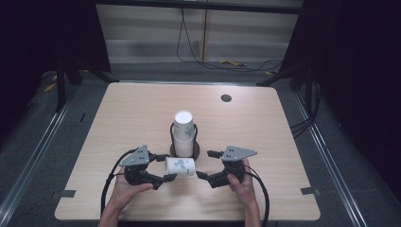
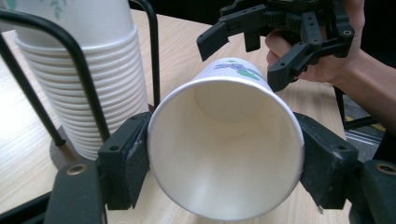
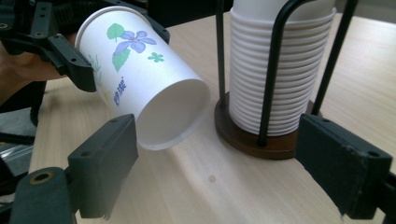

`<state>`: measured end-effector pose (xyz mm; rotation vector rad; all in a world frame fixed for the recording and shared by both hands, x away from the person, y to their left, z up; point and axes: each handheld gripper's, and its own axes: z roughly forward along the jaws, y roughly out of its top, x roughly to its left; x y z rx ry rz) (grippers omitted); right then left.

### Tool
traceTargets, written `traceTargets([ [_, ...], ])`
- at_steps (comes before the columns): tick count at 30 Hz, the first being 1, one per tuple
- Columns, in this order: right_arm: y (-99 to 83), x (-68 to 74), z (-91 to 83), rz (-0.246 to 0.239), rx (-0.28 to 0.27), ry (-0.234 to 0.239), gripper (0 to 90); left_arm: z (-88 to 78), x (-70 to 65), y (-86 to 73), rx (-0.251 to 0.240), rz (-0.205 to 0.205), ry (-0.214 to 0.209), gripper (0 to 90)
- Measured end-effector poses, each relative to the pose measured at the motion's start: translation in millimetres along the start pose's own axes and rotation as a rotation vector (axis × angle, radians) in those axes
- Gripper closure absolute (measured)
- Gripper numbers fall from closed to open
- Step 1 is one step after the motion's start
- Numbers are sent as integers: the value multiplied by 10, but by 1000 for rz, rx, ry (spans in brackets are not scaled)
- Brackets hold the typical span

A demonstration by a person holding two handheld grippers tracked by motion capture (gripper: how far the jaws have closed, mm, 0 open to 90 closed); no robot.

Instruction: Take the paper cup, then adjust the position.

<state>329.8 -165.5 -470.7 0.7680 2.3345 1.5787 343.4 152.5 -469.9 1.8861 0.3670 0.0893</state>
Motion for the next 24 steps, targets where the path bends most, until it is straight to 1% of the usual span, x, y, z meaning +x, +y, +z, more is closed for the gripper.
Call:
traceTargets([
  [1,-27,7,-20,1,-29,-37,130,-9,3,0,-3,1,1,268],
  [2,-27,7,-20,1,-29,-37,130,-24,4,0,-1,-2,4,268],
  [4,-74,-3,-42,11,-50,-82,130,-51,9,3,2,0,11,268],
  [7,-109,-19,-64,10,-56,-120,130,-88,0,33,17,16,16,267],
  [9,-139,-23,-93,9,-93,-168,131,-113,-3,57,18,22,21,267],
  [10,-156,-28,-112,14,-104,-199,131,-129,-8,68,18,22,25,267],
  [11,-175,-42,-126,23,-116,-216,131,-144,-4,76,20,28,30,267],
  [13,-210,-65,-159,45,-123,-238,131,-170,-1,86,21,24,37,267],
  [14,-216,-64,-171,52,-128,-248,131,-187,10,86,27,28,39,267],
  [15,-223,-61,-183,47,-142,-267,131,-203,19,83,29,23,46,267],
  [16,-242,-45,-208,29,-168,-308,132,-216,27,80,31,21,50,267],
  [17,-258,-31,-229,31,-185,-340,132,-227,32,78,32,17,53,267],
  [18,-269,-36,-243,37,-195,-348,131,-242,39,75,30,9,55,267],
  [19,-286,-49,-264,52,-204,-362,131,-258,47,74,35,11,54,267],
  [20,-294,-55,-277,57,-203,-389,131,-274,53,73,35,3,51,267],
  [21,-306,-61,-299,64,-203,-427,132,-293,64,71,30,0,45,267],
  [22,-306,-61,-299,64,-203,-427,132,-307,67,69,28,-7,40,267],
  [24,-327,-66,-327,66,-223,-440,132,-336,83,59,39,-4,50,267],
])
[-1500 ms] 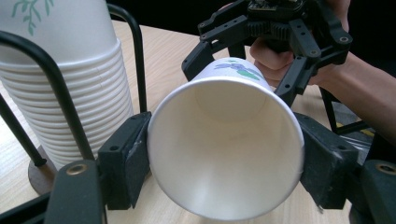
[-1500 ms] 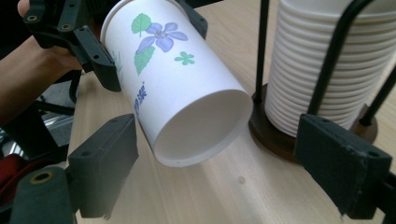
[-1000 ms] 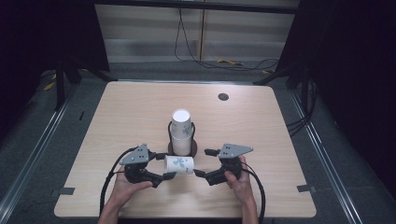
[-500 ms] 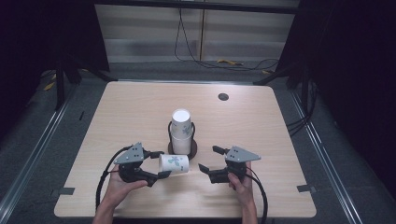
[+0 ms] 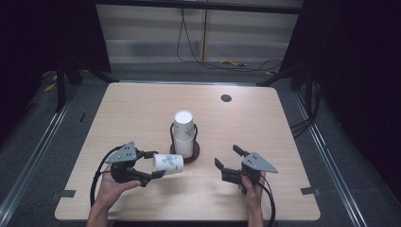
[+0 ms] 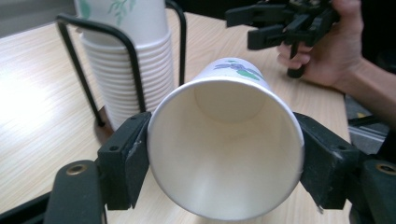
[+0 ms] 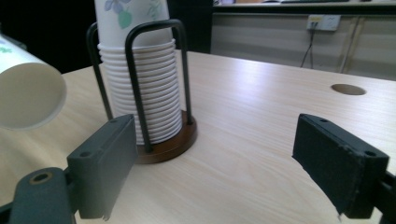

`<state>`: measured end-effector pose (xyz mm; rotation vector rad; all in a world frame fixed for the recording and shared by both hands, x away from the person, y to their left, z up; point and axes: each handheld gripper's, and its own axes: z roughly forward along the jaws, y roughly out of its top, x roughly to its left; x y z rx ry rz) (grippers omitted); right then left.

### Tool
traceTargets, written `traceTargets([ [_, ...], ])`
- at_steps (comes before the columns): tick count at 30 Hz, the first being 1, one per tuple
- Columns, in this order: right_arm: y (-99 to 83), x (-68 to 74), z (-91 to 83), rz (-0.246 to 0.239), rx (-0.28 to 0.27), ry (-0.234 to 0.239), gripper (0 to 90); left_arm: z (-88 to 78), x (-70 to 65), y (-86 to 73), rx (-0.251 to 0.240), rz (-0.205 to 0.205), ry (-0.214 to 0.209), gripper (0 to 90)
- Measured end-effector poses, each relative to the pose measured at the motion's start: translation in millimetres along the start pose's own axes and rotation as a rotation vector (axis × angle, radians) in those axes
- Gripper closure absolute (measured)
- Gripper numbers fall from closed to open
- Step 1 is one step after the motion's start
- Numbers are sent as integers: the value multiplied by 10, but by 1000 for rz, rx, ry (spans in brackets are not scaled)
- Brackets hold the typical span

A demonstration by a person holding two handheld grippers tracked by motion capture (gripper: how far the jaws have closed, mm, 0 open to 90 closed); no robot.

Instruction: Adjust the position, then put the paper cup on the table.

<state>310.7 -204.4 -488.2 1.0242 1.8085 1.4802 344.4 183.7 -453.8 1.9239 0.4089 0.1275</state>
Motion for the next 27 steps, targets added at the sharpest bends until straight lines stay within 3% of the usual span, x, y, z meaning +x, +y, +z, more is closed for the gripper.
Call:
traceTargets([
  [2,-38,-17,-23,2,-2,-51,134,-36,19,-19,10,-7,9,266],
  [6,-54,-47,-68,32,-27,-83,128,-74,77,-27,25,-38,25,266],
  [8,-75,-66,-87,18,-24,-145,132,-81,97,-25,43,-44,33,265],
  [9,-75,-66,-87,18,-24,-145,132,-89,111,-23,53,-44,40,265],
  [13,-129,-77,-104,-16,-34,-231,133,-116,161,-29,64,-71,60,265],
  [21,-153,-54,-118,-43,-67,-269,132,-162,250,7,102,-91,111,265],
  [22,-155,-50,-119,-42,-70,-278,133,-160,252,17,112,-77,113,265],
  [24,-155,-51,-120,-43,-70,-274,131,-160,259,26,110,-89,118,265],
  [27,-159,-47,-126,-45,-77,-272,131,-184,303,34,148,-83,142,265],
])
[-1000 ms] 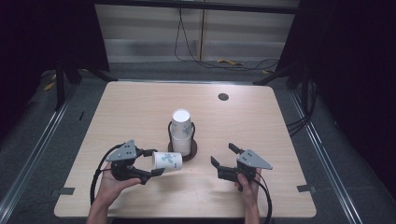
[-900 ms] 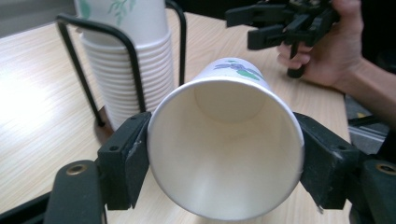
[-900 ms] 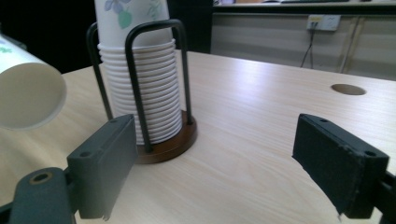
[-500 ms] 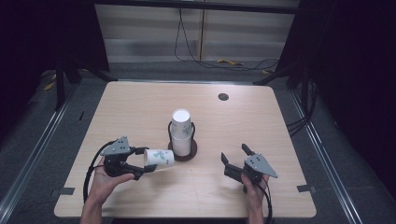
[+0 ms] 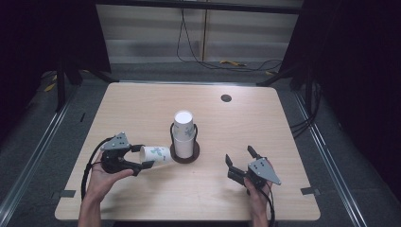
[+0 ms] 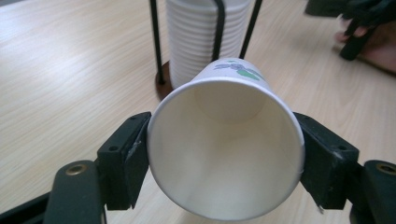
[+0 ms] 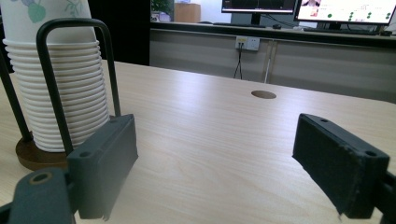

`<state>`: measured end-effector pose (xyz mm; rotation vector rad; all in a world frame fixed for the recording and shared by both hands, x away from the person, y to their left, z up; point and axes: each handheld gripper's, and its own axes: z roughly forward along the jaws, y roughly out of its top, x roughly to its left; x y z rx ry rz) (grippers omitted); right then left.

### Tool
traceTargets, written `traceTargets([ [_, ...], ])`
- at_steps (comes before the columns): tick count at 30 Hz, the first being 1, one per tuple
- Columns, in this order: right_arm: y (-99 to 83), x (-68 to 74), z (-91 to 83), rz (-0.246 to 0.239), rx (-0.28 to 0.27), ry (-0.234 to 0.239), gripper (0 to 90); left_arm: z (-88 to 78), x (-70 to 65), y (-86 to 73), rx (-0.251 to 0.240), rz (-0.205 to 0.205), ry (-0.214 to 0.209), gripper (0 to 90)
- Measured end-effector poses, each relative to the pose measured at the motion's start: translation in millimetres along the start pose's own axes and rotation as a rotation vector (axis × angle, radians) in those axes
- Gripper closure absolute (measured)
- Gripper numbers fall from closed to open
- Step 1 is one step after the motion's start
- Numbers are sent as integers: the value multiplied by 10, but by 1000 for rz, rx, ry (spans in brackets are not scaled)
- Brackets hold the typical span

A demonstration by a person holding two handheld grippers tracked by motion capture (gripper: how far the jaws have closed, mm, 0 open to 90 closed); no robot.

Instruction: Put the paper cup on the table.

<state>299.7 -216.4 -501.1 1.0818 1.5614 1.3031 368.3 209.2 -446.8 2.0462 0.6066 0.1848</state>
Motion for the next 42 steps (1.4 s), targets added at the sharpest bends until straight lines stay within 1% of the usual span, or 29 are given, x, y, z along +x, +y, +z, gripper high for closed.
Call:
traceTargets([
  [1,-2,2,-3,-1,-6,-6,130,-14,22,5,9,-3,16,265],
  [2,-10,7,-23,-1,-23,-17,130,-28,42,9,8,-12,25,265],
  [3,-10,7,-23,-1,-23,-17,130,-38,60,16,6,-20,30,265],
  [4,-17,-3,-42,13,-41,-26,130,-47,91,33,13,-17,39,265],
  [6,-23,-12,-51,17,-53,-22,130,-57,145,76,18,-41,57,265],
  [7,-29,-21,-63,26,-68,-14,130,-59,170,102,38,-28,67,265],
  [8,-37,-27,-78,33,-83,-7,130,-62,187,115,50,-29,71,264],
  [9,-42,-30,-91,37,-94,-10,130,-70,229,129,55,-42,78,264],
  [10,-50,-48,-102,54,-110,-7,131,-75,257,134,60,-44,82,264],
  [12,-49,-48,-99,49,-109,-6,130,-87,302,147,78,-44,99,263],
  [14,-45,-34,-94,39,-102,-10,131,-82,336,162,93,-45,90,261],
  [15,-50,-37,-103,47,-110,-10,131,-77,346,171,105,-46,91,261],
  [16,-50,-37,-103,47,-110,-10,131,-70,359,181,118,-42,100,261],
  [18,-54,-40,-110,49,-119,-10,131,-55,381,212,143,-39,98,261],
  [19,-54,-39,-110,52,-118,-10,131,-47,396,247,170,-26,102,261],
  [20,-54,-39,-110,52,-118,-10,131,-47,396,247,170,-26,102,261],
  [23,-54,-40,-109,49,-118,-10,134,-28,420,310,212,-20,112,261],
  [25,-54,-40,-109,49,-118,-10,134,-23,426,340,224,-24,118,261],
  [27,-54,-39,-110,51,-118,-10,134,-22,442,380,229,-19,133,261],
  [29,-54,-40,-109,49,-119,-10,134,-17,470,408,237,-14,137,262],
  [30,-54,-39,-110,52,-118,-10,135,-9,482,421,255,-14,144,261],
  [31,-54,-40,-110,51,-118,-10,135,1,491,435,271,-3,151,261],
  [34,-54,-40,-110,51,-118,-10,137,19,513,468,301,6,147,260],
  [35,-54,-40,-110,51,-118,-10,137,33,529,489,316,10,156,260],
  [36,-54,-41,-110,49,-119,-10,138,59,536,514,340,14,172,258],
  [37,-55,-39,-110,51,-119,-9,138,61,547,541,376,39,172,258],
  [39,-54,-39,-110,51,-119,-7,138,65,557,581,390,46,181,258],
  [40,-54,-40,-110,49,-120,-5,137,67,565,604,400,50,178,258],
  [42,-54,-40,-110,50,-120,-4,136,81,572,640,433,58,175,255],
])
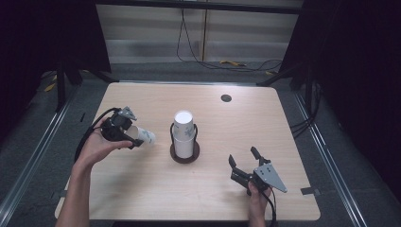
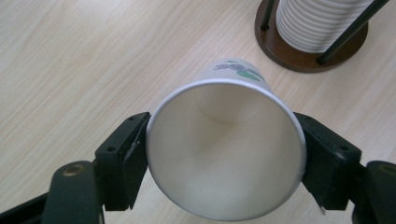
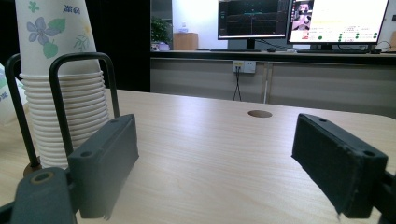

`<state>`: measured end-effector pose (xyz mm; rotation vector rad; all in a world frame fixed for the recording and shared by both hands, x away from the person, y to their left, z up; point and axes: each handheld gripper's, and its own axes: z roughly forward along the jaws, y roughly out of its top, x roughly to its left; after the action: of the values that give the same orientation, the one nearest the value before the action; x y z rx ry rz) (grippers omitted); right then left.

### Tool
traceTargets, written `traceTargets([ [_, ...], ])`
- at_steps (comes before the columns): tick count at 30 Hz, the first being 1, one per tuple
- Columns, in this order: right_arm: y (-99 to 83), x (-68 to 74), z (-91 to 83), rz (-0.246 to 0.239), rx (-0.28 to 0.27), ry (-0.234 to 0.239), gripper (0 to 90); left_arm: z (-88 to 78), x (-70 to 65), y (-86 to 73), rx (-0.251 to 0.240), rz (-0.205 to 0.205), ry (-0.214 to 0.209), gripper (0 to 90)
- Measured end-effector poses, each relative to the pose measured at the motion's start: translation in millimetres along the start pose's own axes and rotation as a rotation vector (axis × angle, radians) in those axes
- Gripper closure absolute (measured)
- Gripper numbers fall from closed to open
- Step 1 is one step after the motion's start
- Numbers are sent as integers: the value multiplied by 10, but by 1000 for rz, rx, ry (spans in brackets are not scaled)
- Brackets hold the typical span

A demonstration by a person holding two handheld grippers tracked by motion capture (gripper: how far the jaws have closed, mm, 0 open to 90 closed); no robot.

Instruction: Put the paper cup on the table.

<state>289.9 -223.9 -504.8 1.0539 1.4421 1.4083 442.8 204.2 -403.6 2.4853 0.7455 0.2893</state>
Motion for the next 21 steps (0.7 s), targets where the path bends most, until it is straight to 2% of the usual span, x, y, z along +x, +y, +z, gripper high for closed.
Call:
traceTargets([
  [5,0,1,0,2,0,0,137,33,-4,55,52,16,-8,252],
  [8,0,0,0,0,0,0,136,104,-23,81,113,40,-12,250],
  [9,0,0,0,-1,-1,0,136,120,-14,86,127,51,-23,250],
  [12,0,-1,0,-1,0,0,137,159,-14,92,156,57,-20,250],
  [15,0,0,0,2,0,0,138,180,-18,104,165,55,-17,243],
  [17,0,0,0,2,0,0,138,196,-27,103,155,44,-18,241],
  [19,0,0,0,1,0,1,140,223,-32,106,174,50,-27,240],
  [21,0,0,0,1,0,1,140,254,-21,107,182,47,-10,237],
])
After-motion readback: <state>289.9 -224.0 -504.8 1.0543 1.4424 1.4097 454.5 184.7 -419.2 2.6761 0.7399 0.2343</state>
